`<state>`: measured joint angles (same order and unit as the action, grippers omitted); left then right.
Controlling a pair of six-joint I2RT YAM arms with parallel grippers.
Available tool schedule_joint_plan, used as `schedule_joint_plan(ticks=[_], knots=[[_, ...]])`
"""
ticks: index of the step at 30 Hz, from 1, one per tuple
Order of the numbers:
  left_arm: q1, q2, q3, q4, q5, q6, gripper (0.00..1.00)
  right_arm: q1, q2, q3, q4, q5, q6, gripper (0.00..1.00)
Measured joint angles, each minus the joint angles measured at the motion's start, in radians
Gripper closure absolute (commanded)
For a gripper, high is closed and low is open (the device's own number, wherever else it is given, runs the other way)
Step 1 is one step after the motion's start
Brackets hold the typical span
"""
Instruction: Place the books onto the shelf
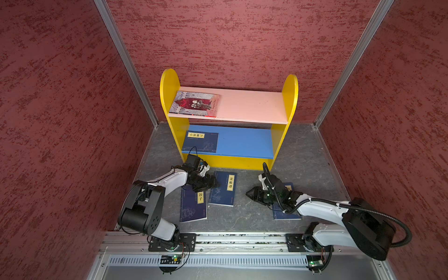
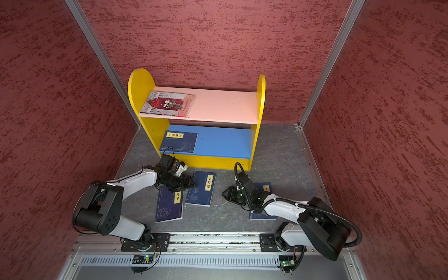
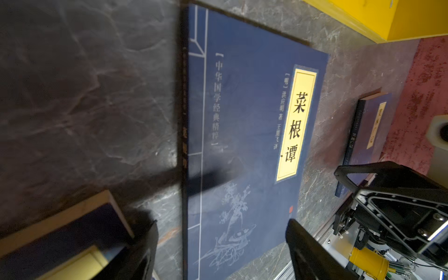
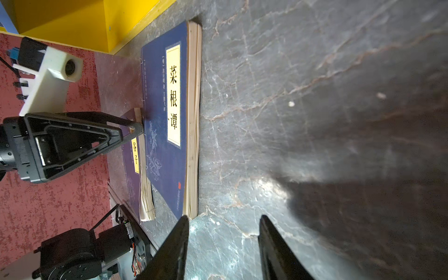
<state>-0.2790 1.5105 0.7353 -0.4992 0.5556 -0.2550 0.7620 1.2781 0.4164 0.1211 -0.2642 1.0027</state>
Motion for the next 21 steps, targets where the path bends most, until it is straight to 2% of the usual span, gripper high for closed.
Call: schedule_joint_plan(ticks=[9, 16, 18, 21], knots=[[-0.146, 0.111, 0.096, 0.037, 0.017, 0.003, 0.15, 0.000, -0.055, 0.004, -0.066, 0.027, -0.008, 0.49], [-0.315, 0.154, 0.126, 0.055, 0.078, 0.045, 0.14, -0.001, -0.018, 0.083, -0.166, 0.074, -0.031, 0.48], [-0.317, 0.158, 0.126, 0.053, 0.094, 0.039, 0.13, -0.002, -0.004, 0.085, -0.177, 0.087, -0.034, 0.48], [-0.272, 0.151, 0.124, 0.043, 0.083, 0.018, 0.09, -0.012, 0.013, 0.085, -0.204, 0.108, -0.051, 0.48]])
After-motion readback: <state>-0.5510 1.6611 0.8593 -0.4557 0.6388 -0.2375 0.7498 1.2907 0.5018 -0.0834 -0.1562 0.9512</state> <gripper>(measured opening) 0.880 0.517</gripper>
